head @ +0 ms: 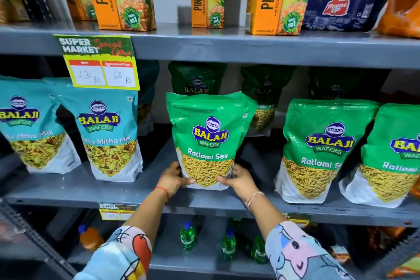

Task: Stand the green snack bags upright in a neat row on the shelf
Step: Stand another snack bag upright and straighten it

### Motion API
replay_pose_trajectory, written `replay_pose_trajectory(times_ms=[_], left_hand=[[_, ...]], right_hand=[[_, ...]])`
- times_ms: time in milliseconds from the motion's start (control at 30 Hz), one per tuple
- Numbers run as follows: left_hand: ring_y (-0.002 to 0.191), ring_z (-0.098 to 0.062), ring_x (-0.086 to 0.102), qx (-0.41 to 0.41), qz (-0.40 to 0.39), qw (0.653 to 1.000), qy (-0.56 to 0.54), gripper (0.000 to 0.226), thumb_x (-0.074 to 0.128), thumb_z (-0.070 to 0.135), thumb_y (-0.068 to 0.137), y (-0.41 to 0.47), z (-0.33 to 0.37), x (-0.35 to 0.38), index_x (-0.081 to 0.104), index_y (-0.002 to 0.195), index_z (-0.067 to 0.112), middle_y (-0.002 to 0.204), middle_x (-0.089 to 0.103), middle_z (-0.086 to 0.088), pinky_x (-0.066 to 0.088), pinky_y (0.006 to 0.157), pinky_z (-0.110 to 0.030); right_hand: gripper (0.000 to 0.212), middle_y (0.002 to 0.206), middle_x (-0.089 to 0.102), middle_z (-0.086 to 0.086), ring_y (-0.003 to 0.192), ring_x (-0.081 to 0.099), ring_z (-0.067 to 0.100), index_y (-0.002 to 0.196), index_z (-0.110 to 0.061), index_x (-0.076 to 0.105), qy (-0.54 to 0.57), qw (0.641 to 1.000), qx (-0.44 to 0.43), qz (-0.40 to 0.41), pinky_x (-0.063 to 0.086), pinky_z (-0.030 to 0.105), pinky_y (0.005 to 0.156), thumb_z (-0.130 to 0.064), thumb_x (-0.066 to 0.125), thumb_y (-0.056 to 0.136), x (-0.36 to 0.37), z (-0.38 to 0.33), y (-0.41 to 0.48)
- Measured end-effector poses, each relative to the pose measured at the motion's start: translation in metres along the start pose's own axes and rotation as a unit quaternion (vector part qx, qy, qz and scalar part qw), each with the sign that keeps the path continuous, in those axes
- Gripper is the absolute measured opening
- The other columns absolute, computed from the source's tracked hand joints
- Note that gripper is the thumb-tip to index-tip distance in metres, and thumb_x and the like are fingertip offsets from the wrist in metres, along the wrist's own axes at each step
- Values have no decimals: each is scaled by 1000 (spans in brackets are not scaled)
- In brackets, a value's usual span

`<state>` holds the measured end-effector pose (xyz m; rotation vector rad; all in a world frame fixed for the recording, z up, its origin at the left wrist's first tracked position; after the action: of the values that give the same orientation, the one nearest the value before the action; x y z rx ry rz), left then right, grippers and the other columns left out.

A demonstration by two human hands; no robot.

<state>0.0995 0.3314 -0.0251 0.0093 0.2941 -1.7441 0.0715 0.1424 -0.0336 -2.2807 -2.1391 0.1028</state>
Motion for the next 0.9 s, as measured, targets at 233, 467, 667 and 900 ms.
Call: replay_pose_trajectory(times_ms=[233, 467, 667, 900], left_hand=[[112, -28, 51, 14, 24, 1000, 1, 54, 66, -16, 69, 2, -5, -48, 45, 116, 0, 119, 54, -19, 43, 94, -40], [117, -13, 56, 78, 37, 993, -79, 62, 57, -12, 78, -5, 19, -64, 34, 134, 0, 121, 64, -1, 39, 105, -32], [105, -13, 50, 124, 176, 934, -286, 43, 49, 5, 90, -10, 76, -78, 41, 130, -4, 115, 55, -6, 36, 95, -19], [104, -21, 56, 78, 259, 931, -246, 26, 53, 7, 89, -8, 87, -93, 58, 113, -2, 119, 63, -15, 44, 96, -25]], right_hand=[[38, 113, 64, 16, 106, 59, 27, 102, -8, 59, 1, 1000, 1, -19, 43, 46, 102, 5, 72, 68, 50, 5, 20], [63, 137, 39, 2, 124, 40, 14, 134, -3, 36, 42, 996, -65, -37, 34, 28, 105, 1, 63, 77, 38, -39, 16], [24, 47, 65, -22, 45, 54, -14, 106, 21, 55, 144, 956, -147, 208, 42, -2, 52, 10, 52, 84, 23, -95, 16], [13, 37, 58, -28, 40, 51, -10, 87, 16, 62, 100, 952, -145, 250, 38, -1, 48, 6, 54, 83, 19, -99, 20]])
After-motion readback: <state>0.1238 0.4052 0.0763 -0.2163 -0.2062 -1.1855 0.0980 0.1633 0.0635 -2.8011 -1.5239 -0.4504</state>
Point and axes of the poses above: each hand's wrist, its own y-axis towards the middle knuckle, its own x-axis out of the palm, z = x × y, the point moved 5 cm from there along y, towards the middle knuckle
